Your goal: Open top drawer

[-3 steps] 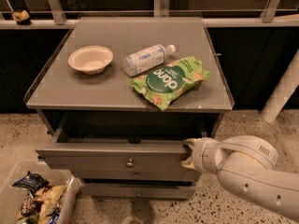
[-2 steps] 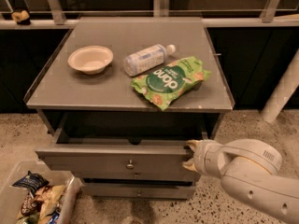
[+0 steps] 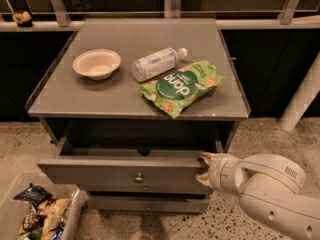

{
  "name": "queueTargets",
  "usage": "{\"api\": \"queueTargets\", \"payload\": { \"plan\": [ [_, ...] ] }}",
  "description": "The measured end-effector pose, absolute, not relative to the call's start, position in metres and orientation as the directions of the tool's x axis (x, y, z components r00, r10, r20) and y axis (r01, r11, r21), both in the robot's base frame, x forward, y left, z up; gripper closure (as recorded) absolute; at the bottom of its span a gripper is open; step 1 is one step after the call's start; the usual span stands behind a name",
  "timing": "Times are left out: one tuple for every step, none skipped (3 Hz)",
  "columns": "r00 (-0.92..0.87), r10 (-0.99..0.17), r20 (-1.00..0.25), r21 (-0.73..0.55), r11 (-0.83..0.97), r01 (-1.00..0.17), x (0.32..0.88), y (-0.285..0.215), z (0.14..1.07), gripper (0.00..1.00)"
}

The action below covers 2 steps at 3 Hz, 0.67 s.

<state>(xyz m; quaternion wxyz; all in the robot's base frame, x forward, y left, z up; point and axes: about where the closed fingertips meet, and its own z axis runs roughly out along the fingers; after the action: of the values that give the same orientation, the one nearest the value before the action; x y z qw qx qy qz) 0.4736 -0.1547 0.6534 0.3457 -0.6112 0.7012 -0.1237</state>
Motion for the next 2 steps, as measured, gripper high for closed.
{"api": "queueTargets", "payload": {
  "plan": [
    [-0.023,-0.927,-0.374,-0.602,0.262,-0.754,0.4487,-0.1519,0.664,1.0],
    [-0.024,-0.927,-0.374,-0.602,0.262,-0.754,0.447,-0.1517,0.6653,1.0]
  ]
}}
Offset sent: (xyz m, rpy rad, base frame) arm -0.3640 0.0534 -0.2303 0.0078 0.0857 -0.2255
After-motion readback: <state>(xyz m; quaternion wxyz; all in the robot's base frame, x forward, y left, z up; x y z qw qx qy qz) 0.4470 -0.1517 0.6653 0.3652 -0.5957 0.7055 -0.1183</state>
